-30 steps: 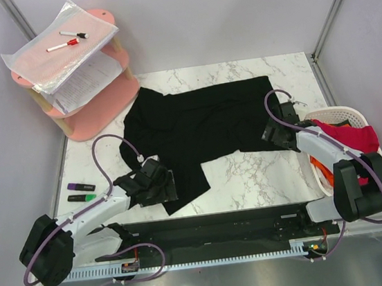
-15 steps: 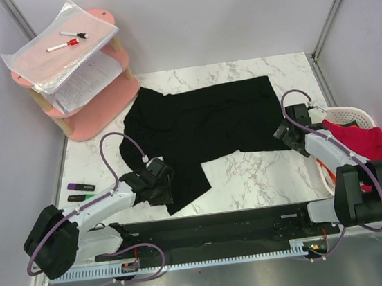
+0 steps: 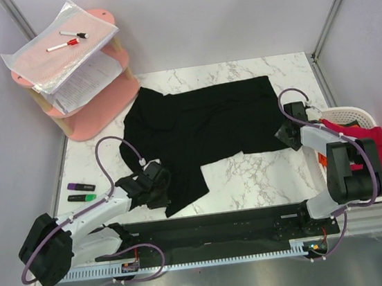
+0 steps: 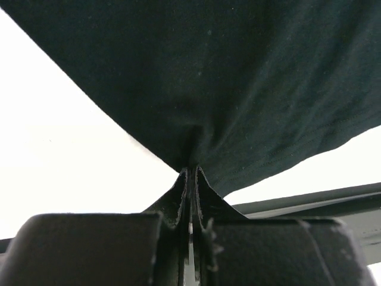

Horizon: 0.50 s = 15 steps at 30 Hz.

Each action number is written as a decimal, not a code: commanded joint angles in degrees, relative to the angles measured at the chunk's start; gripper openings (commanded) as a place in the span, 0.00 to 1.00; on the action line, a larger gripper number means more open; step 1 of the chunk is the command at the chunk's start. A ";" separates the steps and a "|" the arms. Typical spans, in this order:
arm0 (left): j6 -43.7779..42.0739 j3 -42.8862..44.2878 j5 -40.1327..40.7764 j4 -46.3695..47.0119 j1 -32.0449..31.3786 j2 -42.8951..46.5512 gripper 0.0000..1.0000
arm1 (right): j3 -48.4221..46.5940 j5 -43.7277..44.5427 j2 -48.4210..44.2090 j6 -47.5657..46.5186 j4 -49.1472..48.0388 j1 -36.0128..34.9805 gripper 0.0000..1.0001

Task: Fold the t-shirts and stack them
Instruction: Grap the side of the flattened tshirt closest away from the robot with both arms

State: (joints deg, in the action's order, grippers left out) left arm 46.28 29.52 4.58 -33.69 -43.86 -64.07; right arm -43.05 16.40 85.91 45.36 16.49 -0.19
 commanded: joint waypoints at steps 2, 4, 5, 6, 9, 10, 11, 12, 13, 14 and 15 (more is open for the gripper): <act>3.02 -0.25 1.31 -2.34 -0.18 2.55 0.02 | 1.39 -0.57 3.04 1.39 -0.58 2.65 0.00; 3.20 0.01 1.49 -2.60 -0.26 2.64 0.02 | 1.74 -2.68 2.95 1.83 -0.76 2.65 0.00; 3.20 0.01 1.57 -2.95 -0.27 2.64 0.02 | 1.91 -3.48 2.69 2.01 -0.85 2.65 0.00; 3.20 0.19 1.57 -3.22 -0.18 2.73 0.02 | 2.35 -4.09 2.51 2.10 -0.76 2.65 0.00; 3.29 0.98 2.27 -4.36 -0.18 3.69 0.02 | 3.58 -6.29 -0.29 2.01 -1.02 2.65 0.00; 3.38 1.59 2.36 -4.63 -0.18 4.74 0.02 | 3.93 -6.56 -2.39 1.92 -0.67 2.56 0.00; 3.46 2.03 2.80 -5.06 -0.18 5.18 0.02 | 4.20 -7.08 -3.63 1.40 -0.50 2.56 0.00; 3.46 2.56 3.15 -5.24 -0.26 5.80 0.02 | 4.11 -7.17 -4.69 0.87 0.03 2.56 0.00; 3.46 3.78 3.59 -5.50 -0.18 6.06 0.02 | 4.11 -7.26 -6.96 0.52 0.73 2.56 0.00; 3.29 4.58 4.81 -5.85 -0.26 6.76 0.02 | 3.50 -7.44 -8.11 -0.01 1.08 2.56 0.00; 3.20 5.45 5.52 -6.55 -0.27 6.86 0.02 | 3.15 -7.53 -9.17 -1.23 1.26 2.56 0.00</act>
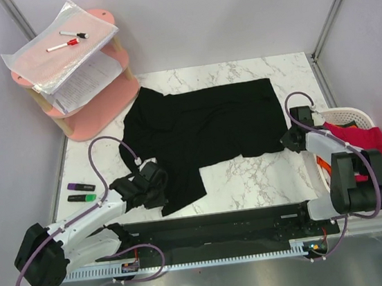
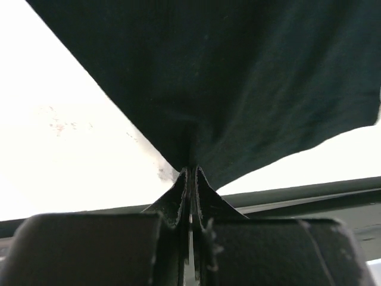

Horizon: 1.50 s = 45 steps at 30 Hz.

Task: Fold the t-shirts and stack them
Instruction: Grap the side of the flattened tshirt closest away from the robot with both arms, then fold the other side of the tshirt into a rectangle

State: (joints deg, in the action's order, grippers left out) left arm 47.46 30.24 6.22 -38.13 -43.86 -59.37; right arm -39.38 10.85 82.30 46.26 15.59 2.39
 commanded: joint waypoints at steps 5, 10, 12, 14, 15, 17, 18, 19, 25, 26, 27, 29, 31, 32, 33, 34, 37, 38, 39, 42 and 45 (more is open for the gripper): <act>-0.09 12.55 8.89 -3.79 -0.18 -0.47 0.02 | -5.27 -1.98 -7.60 -6.17 2.60 -0.28 0.00; -2.54 20.99 12.84 -4.67 0.35 -4.08 0.02 | -10.44 -2.15 -2.86 -9.43 1.20 -0.28 0.00; -3.69 24.32 13.90 -4.85 1.22 -5.92 0.02 | -11.51 -2.68 -0.49 -10.22 -0.73 -0.37 0.00; -5.09 26.09 14.52 -5.03 2.89 -6.89 0.02 | -13.88 -2.68 1.36 -10.57 -1.70 -0.37 0.00; -5.62 27.75 14.87 -5.02 4.12 -7.77 0.02 | -14.84 -2.59 3.20 -10.92 -1.97 -0.37 0.00; -7.11 29.17 15.57 -5.02 5.44 -8.74 0.02 | -17.31 -2.94 5.57 -11.02 -2.67 -0.37 0.00; -8.34 30.65 15.84 -5.11 6.84 -9.96 0.02 | -18.18 -3.20 6.46 -10.93 -3.46 -0.37 0.00; -8.96 31.45 15.84 -4.94 7.55 -10.49 0.02 | -19.67 -3.64 7.25 -10.23 -3.73 -0.37 0.00; -13.97 39.01 16.98 -4.59 10.63 -16.72 0.02 | -26.00 -4.96 14.37 -9.52 -5.58 -0.55 0.00; -14.50 39.80 16.90 -4.41 10.98 -17.43 0.02 | -26.62 -5.05 15.77 -9.52 -5.66 -0.55 0.00; -15.46 41.72 16.72 -4.15 11.77 -18.40 0.02 | -27.33 -5.05 16.39 -9.52 -5.75 -0.55 0.00; -16.26 43.32 16.55 -3.62 12.56 -20.42 0.02 | -29.00 -4.88 17.97 -9.78 -5.75 -0.64 0.00; -17.58 45.52 16.37 -3.36 14.14 -21.74 0.02 | -30.49 -4.61 18.94 -9.87 -5.93 -0.64 0.00; -18.01 46.83 16.11 -3.18 14.67 -23.23 0.02 | -31.02 -4.35 19.99 -10.05 -5.93 -0.64 0.00; -18.89 47.54 15.50 -3.01 15.89 -24.03 0.02 | -31.55 -4.09 20.61 -10.22 -5.93 -0.64 0.00; -19.33 48.07 15.23 -3.00 16.52 -24.90 0.02 | -32.68 -4.00 21.23 -10.23 -6.01 -0.64 0.00; -20.74 50.53 14.70 -2.57 18.36 -27.89 0.02 | -35.14 -4.00 24.39 -10.23 -6.10 -0.72 0.00; -21.18 51.66 14.44 -2.30 18.72 -28.51 0.02 | -35.76 -4.00 26.22 -10.23 -6.02 -0.81 0.00; -21.88 52.37 14.35 -2.30 19.33 -30.00 0.02 | -36.47 -4.34 27.03 -10.14 -6.10 -0.81 0.00; -23.29 55.09 14.52 -1.86 20.21 -32.72 0.02 | -38.93 -4.61 29.40 -9.87 -6.19 -0.81 0.00; -24.43 58.52 14.70 -1.60 20.91 -34.84 0.02 | -40.25 -4.26 30.64 -9.61 -6.36 -0.99 0.00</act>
State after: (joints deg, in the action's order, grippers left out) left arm 27.40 83.00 20.67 -42.04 -23.81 -92.20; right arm -75.83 6.07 111.66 36.60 10.76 1.72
